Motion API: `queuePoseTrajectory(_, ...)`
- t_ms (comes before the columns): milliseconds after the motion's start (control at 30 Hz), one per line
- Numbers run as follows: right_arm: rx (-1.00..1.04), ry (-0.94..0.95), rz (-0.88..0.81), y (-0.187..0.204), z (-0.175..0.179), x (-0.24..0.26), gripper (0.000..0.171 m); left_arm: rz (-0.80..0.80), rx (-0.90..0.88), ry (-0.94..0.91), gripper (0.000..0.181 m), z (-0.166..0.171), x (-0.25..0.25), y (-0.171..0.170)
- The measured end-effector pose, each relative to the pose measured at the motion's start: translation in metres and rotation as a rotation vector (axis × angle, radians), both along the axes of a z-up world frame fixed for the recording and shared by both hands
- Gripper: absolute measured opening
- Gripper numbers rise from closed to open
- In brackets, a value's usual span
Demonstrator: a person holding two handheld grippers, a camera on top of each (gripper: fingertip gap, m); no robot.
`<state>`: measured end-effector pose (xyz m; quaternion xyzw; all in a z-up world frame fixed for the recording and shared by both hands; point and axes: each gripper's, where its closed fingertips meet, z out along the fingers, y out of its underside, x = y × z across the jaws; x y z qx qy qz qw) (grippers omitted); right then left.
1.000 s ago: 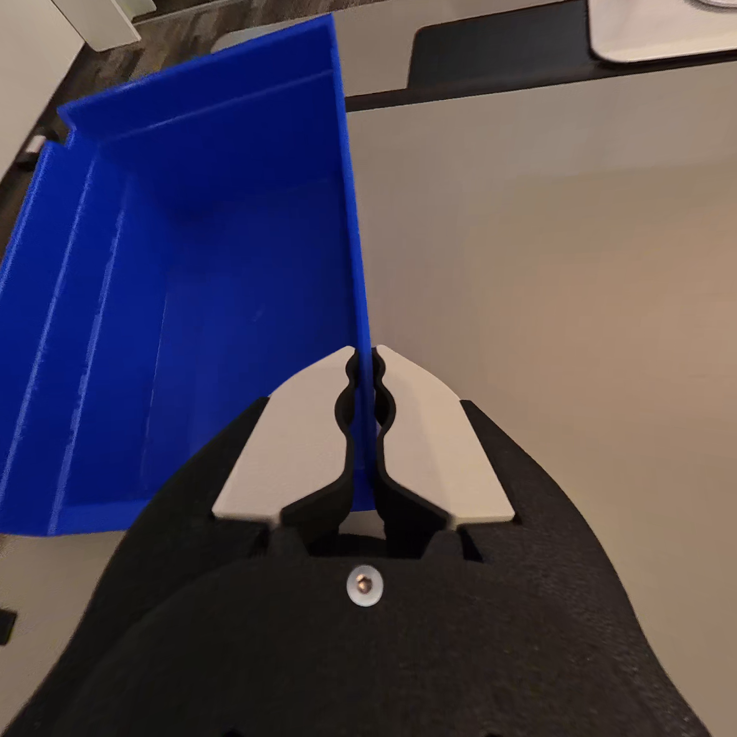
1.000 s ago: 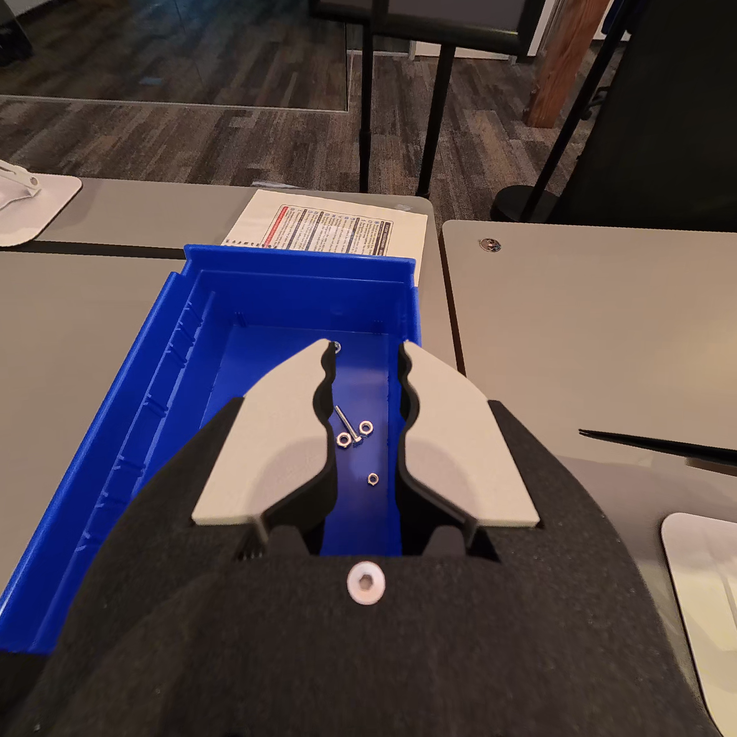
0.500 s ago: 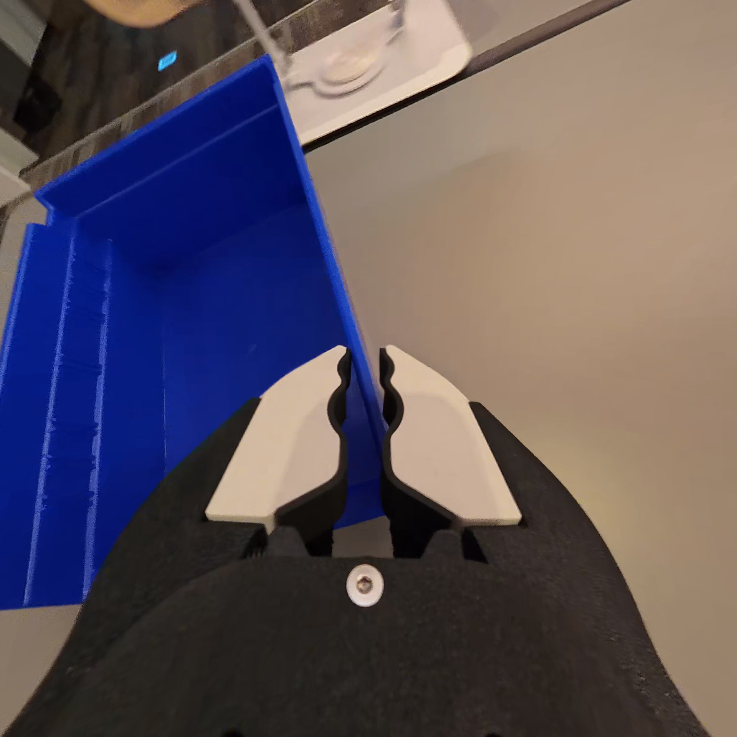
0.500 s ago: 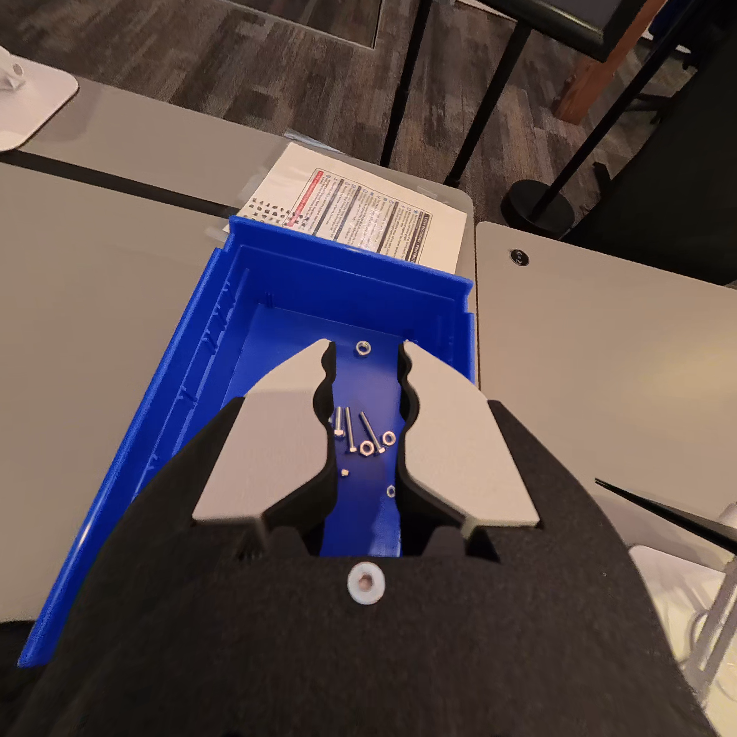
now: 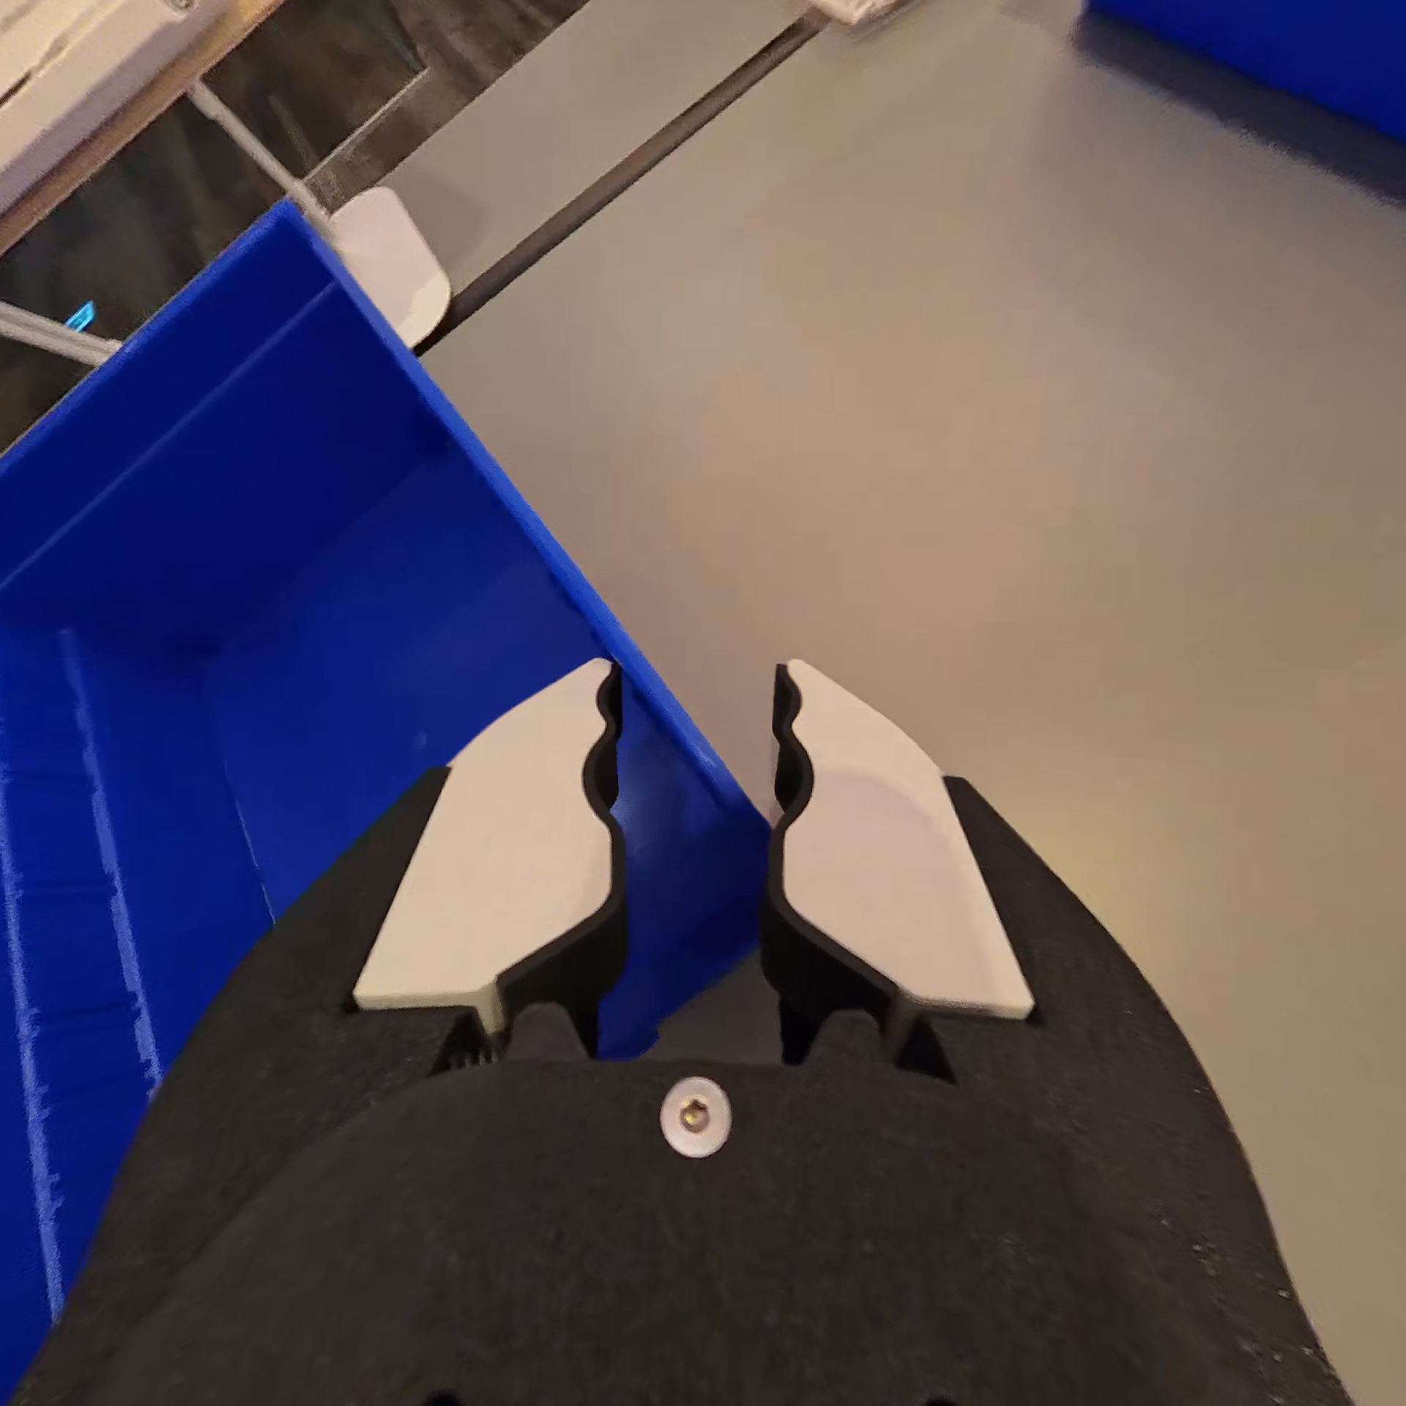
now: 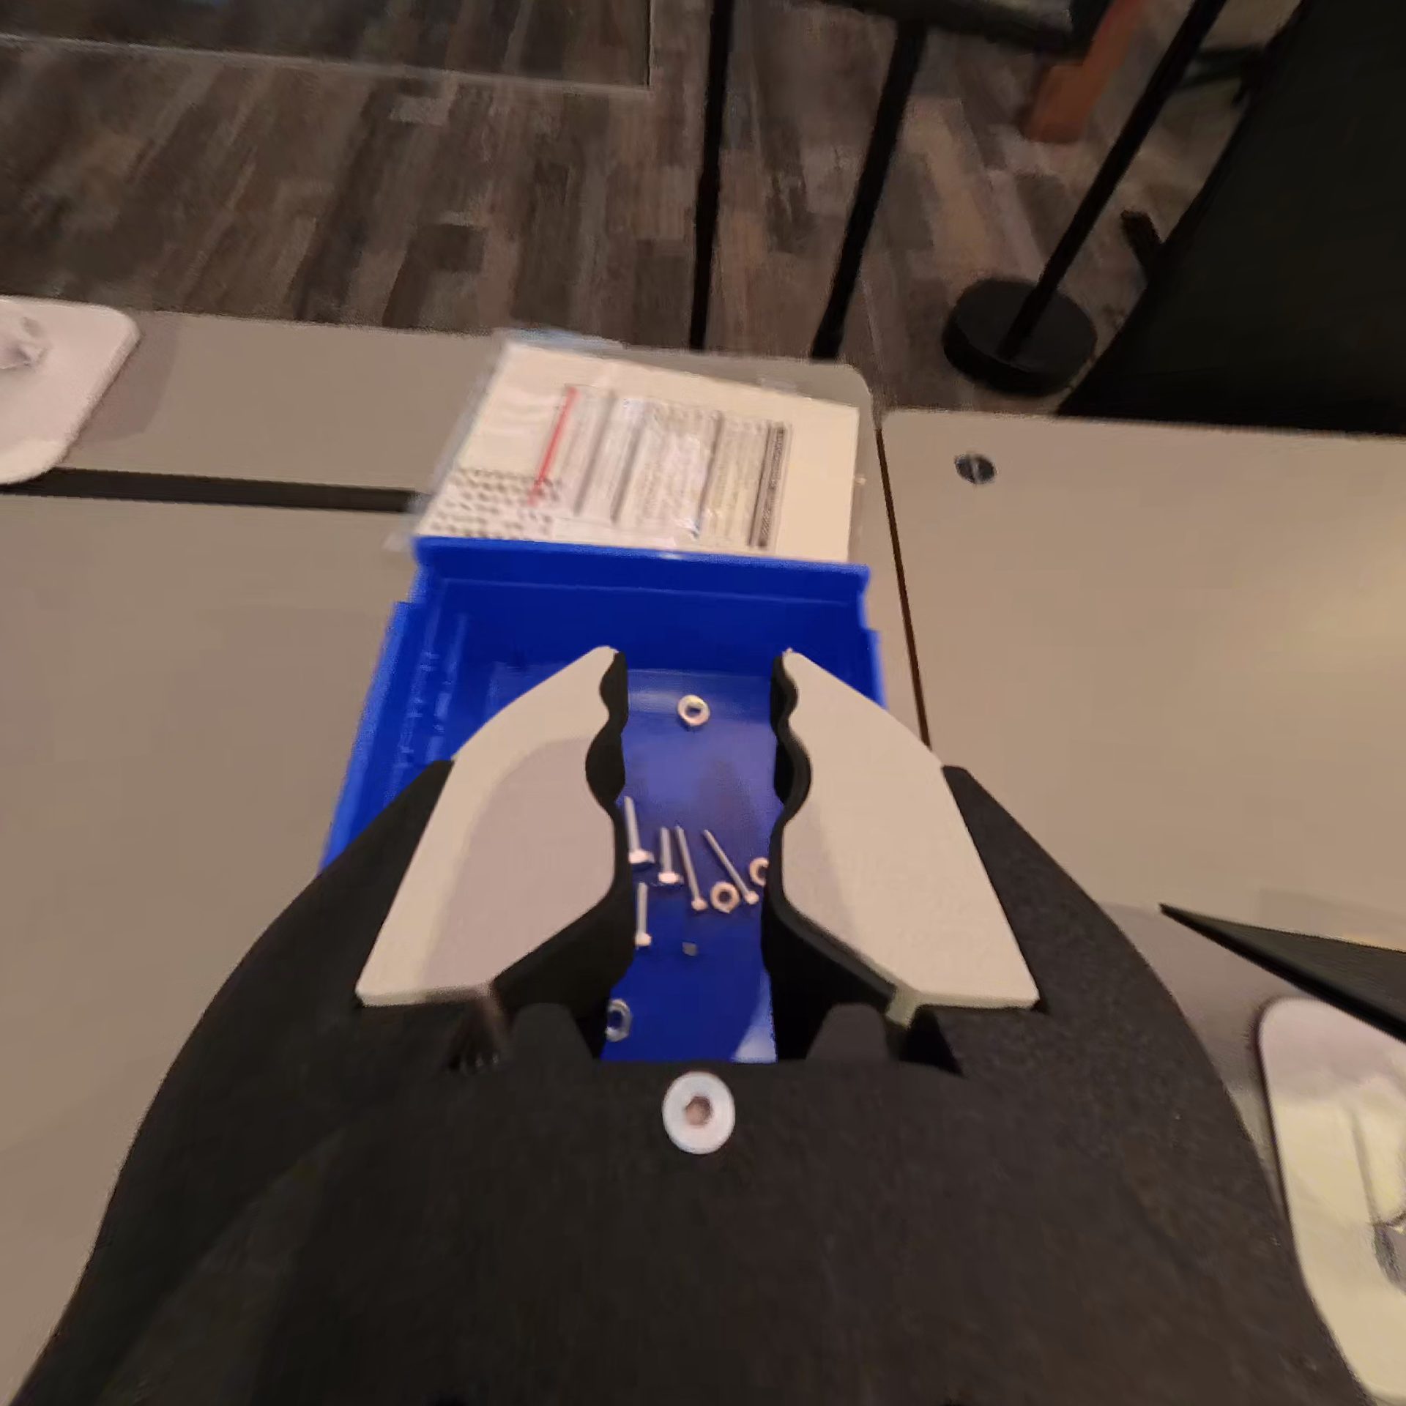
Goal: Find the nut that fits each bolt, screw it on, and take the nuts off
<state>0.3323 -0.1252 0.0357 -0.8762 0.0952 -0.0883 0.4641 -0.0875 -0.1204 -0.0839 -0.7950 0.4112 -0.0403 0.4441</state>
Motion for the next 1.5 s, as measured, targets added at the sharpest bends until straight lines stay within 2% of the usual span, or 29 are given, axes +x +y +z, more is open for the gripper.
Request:
queuePoseTrajectory(100,-0.251,0.102,0.025,-0.002,-0.039,0.024,0.041,-0.062,0.025,-0.145,0.057,0.025,0.007,-0.018)
queuePoseTrajectory(200,-0.44,0.086,-0.019,-0.016,-0.07,0.052,0.042,-0.127,0.018,-0.299,0.071,0.06,-0.001,-0.043)
queuePoseTrajectory(367,-0.57,0.185,-0.044,-0.027,-0.112,0.066,0.037,-0.167,0.078,-0.417,0.065,0.102,-0.039,-0.066)
queuePoseTrajectory(467,-0.657,0.231,-0.054,-0.035,-0.135,0.069,0.035,-0.137,0.082,-0.396,0.065,0.103,-0.068,-0.066)
queuePoseTrajectory(567,-0.735,0.221,-0.024,-0.044,-0.151,0.071,0.016,-0.11,0.074,-0.408,0.063,0.104,-0.094,-0.066)
queuePoseTrajectory(667,-0.731,0.284,-0.013,-0.044,-0.163,0.068,0.012,-0.069,0.103,-0.419,0.061,0.109,-0.12,-0.064)
queuePoseTrajectory(900,-0.678,0.278,0.029,-0.039,-0.163,0.064,0.006,-0.019,0.119,-0.464,0.056,0.111,-0.152,-0.06)
queuePoseTrajectory(1033,-0.67,0.339,0.035,-0.028,-0.163,0.039,0.005,-0.004,0.103,-0.461,0.054,0.1,-0.154,-0.054)
queuePoseTrajectory(1200,-0.668,0.356,0.059,0.005,-0.162,-0.01,0.005,0.016,0.086,-0.392,0.053,0.082,-0.152,-0.045)
queuePoseTrajectory(1333,-0.678,0.41,0.134,0.029,-0.161,-0.062,0.004,0.124,0.156,-0.235,0.051,0.074,-0.17,-0.027)
queuePoseTrajectory(1500,-0.683,0.428,0.186,0.049,-0.159,-0.109,0.005,0.201,0.17,-0.184,0.051,0.072,-0.193,-0.017)
